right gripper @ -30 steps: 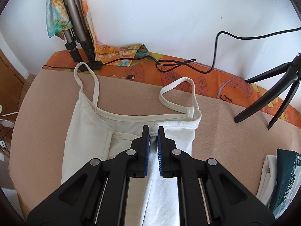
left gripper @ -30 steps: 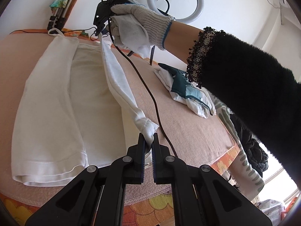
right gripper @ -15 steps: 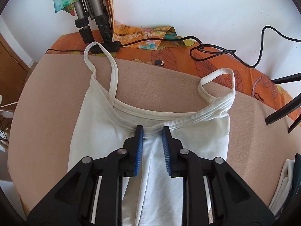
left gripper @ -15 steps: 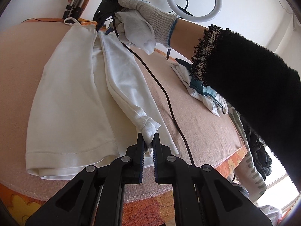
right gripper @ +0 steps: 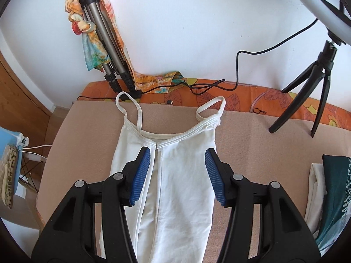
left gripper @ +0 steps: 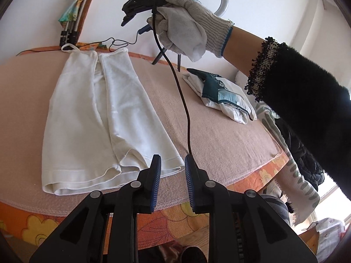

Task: Fold small clothes
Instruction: 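Move both tools to the hem of the folded tank top and grasp it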

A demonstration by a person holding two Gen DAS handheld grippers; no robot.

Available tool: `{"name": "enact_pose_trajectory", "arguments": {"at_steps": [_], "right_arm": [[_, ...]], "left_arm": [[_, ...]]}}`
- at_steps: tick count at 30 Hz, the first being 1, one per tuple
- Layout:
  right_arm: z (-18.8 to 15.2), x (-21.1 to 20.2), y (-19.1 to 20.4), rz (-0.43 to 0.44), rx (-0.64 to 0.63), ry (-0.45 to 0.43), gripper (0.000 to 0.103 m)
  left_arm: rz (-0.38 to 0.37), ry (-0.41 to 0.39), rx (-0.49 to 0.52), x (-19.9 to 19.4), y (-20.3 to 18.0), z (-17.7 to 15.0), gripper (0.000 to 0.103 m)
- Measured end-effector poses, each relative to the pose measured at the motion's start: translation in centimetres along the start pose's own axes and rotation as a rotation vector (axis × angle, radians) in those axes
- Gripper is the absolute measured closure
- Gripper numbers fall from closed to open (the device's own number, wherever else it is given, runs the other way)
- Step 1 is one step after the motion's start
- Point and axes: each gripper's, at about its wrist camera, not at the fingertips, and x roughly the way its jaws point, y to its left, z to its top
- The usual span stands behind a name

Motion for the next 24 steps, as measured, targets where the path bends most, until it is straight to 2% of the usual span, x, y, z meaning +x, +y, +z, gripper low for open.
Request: {"name": "enact_pose_trajectory", "arguments": {"at_steps": [1,6,12,15,17,21,24], "right_arm": [[-0.4,-1.1,-0.1,0.006,0.005,-0.010,0.048],[-3.5,-6.9,-1.6,0.042,0.027,-0.067,0.048],[-10.7,-11.9,-3.5,0.033,0.033,-0.088,0.048],[-15.3,-12.7,-4.2,0.018,0.044,-0.054,0.048],[-18.2,-12.6,-4.7,0.004,0.054,-0.032,0.048],[-23.6,-11.0,-5.3,0.018,0.083,0.044,0.048],[-26.7,-9.7,-5.6,0.070,0.115,0.100,0.048]], "left_arm": [[0.000,-0.009,0.013,-0.5,-0.1,0.1,0.078],[0.020,-0.047,0.034,-2.7,0.5,0.7,0.077],[0.105,-0.008,-0.012,-4.2,4.8,1.3,0.076],[0.150,0.058,-0.053,-4.4,7.5,1.2,0.076],[0.155,0.096,-0.096,-4.4,9.1,1.2,0.076],[0.096,0.165,-0.213,-3.5,11.3,1.2,0.075],[0.073,0.183,-0.245,-3.0,11.6,1.0,0.068]]}}
